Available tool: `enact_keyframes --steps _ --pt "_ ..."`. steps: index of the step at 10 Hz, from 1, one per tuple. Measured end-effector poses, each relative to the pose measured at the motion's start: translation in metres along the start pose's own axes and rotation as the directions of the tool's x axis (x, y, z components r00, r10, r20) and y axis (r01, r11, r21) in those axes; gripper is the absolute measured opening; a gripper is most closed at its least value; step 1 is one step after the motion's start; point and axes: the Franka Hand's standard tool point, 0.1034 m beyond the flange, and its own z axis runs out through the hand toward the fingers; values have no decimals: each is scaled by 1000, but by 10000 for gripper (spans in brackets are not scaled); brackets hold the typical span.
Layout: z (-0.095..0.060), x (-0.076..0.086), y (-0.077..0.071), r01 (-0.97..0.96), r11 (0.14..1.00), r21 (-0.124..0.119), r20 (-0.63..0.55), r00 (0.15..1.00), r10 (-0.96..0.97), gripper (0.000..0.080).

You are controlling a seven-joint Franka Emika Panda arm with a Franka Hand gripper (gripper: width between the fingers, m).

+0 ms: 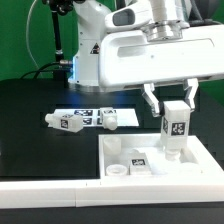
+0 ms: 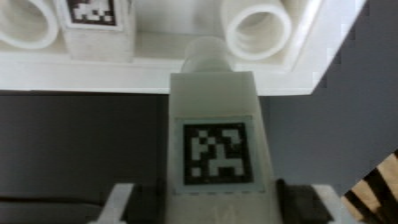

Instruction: Assemble one leg

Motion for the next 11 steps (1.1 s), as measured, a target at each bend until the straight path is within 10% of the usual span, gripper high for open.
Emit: enact_keyframes --steps 11 --pt "18 -21 -33 34 999 15 -24 999 -33 287"
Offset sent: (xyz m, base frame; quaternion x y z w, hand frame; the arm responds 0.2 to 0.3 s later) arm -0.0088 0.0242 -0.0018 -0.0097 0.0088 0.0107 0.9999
